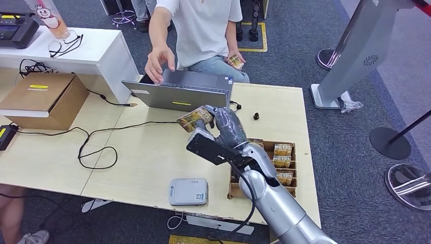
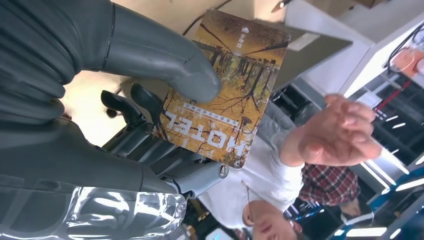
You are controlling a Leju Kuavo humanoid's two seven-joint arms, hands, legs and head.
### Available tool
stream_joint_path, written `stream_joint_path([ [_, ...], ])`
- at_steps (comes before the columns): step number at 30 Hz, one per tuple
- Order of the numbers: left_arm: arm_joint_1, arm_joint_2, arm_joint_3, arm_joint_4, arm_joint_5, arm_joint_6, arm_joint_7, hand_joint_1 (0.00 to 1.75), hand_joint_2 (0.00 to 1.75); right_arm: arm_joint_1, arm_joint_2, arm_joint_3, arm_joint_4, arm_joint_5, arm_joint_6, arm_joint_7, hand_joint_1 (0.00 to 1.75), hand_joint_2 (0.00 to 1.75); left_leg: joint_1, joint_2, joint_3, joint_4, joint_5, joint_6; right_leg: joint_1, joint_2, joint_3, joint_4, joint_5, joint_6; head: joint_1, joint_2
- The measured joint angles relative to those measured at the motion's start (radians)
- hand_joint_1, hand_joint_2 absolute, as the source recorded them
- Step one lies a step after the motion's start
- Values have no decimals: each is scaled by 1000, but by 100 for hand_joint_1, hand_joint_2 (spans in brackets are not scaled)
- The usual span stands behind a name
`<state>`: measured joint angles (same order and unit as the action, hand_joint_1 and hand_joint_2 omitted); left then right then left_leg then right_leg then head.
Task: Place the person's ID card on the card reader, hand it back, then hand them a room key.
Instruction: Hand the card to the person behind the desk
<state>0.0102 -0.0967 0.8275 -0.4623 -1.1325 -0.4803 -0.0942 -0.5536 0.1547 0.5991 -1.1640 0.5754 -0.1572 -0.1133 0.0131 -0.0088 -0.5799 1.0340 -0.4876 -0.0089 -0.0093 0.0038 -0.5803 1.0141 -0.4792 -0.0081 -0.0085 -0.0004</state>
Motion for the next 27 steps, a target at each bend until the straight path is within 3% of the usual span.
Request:
stream_joint_path([
  [11,-2,-9,6,0,-24,-4,8,0,0,-25,7,-4,41,251,-173,81,175,175,0,0,0,0,0,0,0,0,0,0,0,0,0,0],
  [17,-8,-15,6,0,-39,-5,18,0,0,-28,8,-10,50,343,-194,116,175,175,0,0,0,0,0,0,0,0,0,0,0,0,0,0],
  [25,-17,-19,6,-1,-47,-7,21,0,0,-28,11,-28,50,370,-193,127,175,175,0,0,0,0,0,0,0,0,0,0,0,0,0,0],
  [27,-17,-19,6,-1,-48,-7,22,0,0,-28,13,-29,50,372,-192,128,98,175,0,0,0,0,0,0,0,0,0,0,0,0,0,0],
])
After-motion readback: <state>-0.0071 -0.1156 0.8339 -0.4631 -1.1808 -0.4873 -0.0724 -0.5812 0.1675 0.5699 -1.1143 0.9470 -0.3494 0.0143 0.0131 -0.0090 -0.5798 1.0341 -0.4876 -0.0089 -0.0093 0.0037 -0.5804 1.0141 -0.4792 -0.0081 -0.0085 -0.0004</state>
